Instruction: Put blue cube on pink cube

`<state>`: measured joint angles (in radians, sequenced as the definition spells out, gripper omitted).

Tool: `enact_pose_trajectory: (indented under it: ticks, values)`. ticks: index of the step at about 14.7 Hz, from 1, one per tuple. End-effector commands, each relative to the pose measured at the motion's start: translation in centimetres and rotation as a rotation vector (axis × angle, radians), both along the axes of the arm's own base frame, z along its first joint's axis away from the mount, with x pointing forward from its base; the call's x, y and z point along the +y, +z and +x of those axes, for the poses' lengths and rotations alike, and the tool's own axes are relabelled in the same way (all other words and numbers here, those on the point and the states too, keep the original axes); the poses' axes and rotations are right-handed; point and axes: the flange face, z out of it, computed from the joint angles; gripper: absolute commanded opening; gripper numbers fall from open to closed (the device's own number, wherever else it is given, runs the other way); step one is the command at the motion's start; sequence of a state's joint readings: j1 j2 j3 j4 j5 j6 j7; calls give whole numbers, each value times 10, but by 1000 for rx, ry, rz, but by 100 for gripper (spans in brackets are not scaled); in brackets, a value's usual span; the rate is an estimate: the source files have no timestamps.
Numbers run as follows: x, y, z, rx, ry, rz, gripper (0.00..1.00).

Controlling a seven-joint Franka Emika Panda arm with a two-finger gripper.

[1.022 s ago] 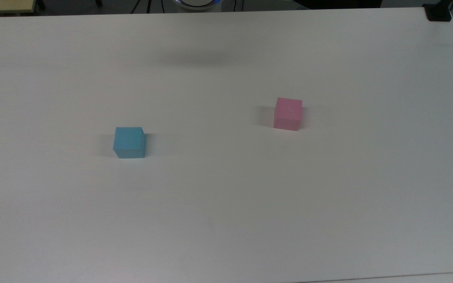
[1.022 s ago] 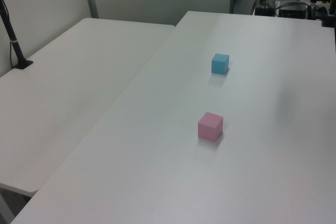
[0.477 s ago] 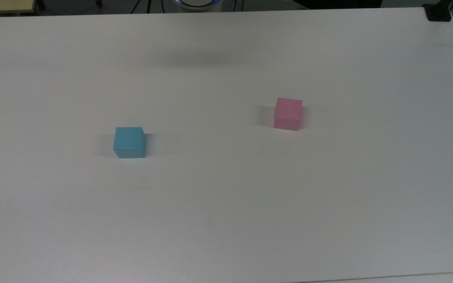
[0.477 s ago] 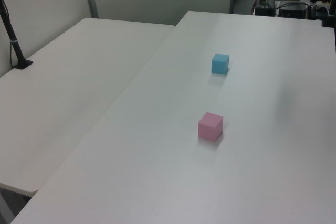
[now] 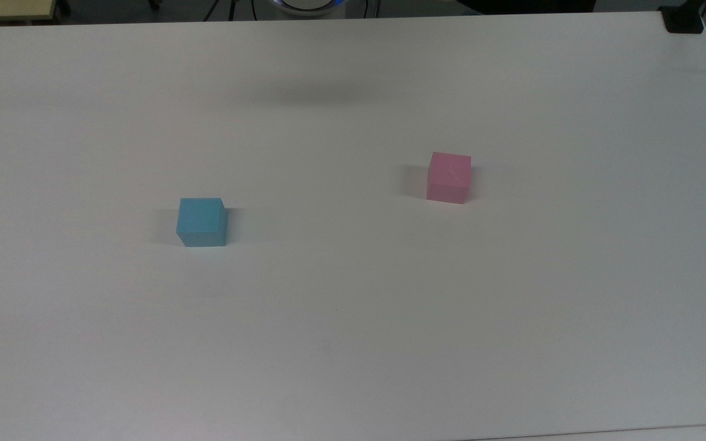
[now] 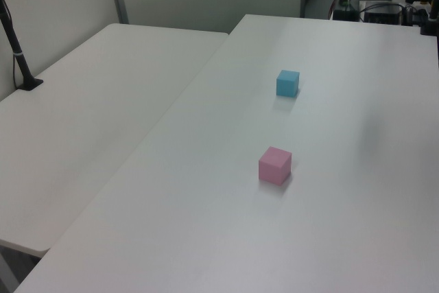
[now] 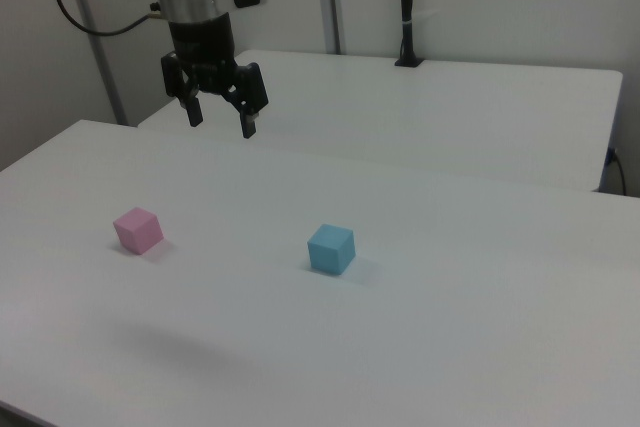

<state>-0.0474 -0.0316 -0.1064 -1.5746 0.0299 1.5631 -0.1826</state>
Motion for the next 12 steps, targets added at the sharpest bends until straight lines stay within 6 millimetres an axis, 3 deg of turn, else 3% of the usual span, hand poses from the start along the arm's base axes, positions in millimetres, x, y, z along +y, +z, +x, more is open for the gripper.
enact_pose_trajectory:
  ticks: [1, 7, 10, 12]
  values:
    - [4, 0, 0, -23, 10, 6, 100]
    - [4, 3, -10, 19, 13, -1, 100]
    - [4, 12, -2, -41, 5, -14, 100]
    - [-3, 5, 7, -57, -32, -16, 100]
